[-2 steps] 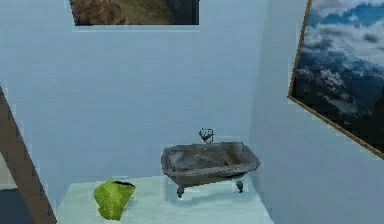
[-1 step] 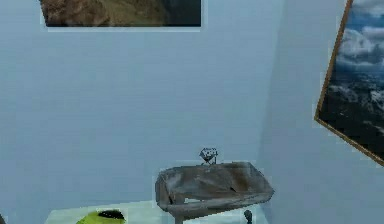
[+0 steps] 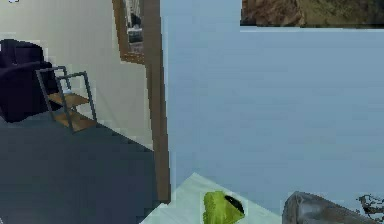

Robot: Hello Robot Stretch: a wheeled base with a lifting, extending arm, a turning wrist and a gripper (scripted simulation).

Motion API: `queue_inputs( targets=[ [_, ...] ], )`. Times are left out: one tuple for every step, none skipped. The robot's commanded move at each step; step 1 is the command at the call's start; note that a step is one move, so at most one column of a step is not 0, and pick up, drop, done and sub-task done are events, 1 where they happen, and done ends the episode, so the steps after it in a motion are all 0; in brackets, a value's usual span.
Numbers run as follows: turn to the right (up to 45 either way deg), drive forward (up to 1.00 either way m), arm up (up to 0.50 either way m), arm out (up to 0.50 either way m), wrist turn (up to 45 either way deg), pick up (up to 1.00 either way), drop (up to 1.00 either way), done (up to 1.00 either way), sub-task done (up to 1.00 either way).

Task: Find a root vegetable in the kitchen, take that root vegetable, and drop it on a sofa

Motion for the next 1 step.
queue_inputs(
  targets=[
    [-18.0,0.00,0.00,0.00,0.0,0.00,0.00,0.00,0.00]
  ],
)
